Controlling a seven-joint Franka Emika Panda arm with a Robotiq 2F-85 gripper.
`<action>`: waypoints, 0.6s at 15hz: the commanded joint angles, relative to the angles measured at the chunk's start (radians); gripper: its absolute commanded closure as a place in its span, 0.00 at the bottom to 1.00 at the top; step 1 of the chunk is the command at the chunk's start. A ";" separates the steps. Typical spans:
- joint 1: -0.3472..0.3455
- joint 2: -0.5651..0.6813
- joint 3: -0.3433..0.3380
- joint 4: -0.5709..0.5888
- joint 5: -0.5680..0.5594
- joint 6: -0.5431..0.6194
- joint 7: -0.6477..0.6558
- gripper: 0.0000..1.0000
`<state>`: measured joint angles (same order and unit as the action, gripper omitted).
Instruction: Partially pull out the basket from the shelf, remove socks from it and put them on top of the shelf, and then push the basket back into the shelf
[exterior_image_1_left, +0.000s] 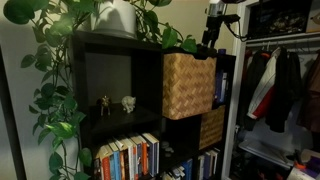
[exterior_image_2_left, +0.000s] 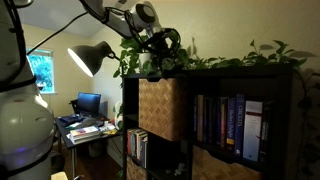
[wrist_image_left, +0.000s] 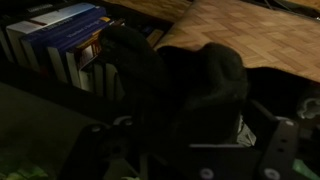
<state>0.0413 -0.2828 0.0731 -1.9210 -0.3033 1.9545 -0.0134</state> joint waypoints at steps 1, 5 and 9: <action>-0.012 -0.049 -0.025 -0.109 0.029 0.129 0.026 0.00; -0.018 -0.035 -0.044 -0.175 0.053 0.286 0.025 0.00; -0.027 -0.037 -0.051 -0.226 0.073 0.376 0.016 0.00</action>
<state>0.0217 -0.2848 0.0309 -2.0828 -0.2544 2.2578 0.0018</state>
